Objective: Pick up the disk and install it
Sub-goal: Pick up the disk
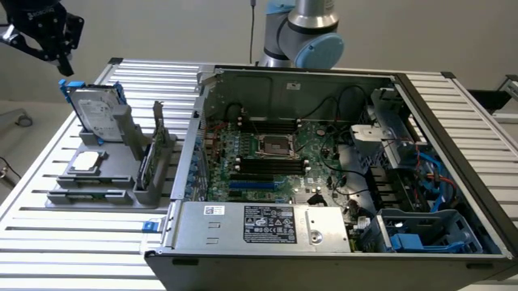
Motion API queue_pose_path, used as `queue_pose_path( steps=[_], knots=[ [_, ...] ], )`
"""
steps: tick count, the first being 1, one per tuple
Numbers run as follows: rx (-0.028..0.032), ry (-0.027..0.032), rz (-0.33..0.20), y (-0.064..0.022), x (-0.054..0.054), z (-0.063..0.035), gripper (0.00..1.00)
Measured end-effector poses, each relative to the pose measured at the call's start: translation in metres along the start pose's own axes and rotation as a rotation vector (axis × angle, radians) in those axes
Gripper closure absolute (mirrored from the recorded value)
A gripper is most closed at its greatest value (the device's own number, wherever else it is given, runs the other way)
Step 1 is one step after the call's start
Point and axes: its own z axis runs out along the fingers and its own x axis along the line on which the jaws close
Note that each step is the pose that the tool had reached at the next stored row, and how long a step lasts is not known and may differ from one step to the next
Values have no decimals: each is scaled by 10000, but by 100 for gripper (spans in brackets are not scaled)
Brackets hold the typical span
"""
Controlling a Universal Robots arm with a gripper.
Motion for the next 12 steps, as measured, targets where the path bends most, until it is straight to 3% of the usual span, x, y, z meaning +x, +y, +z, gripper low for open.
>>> queue_pose_path(
  steps=[12],
  knots=[
    [186,-41,-2183,-1,-1,40,89]
  ],
)
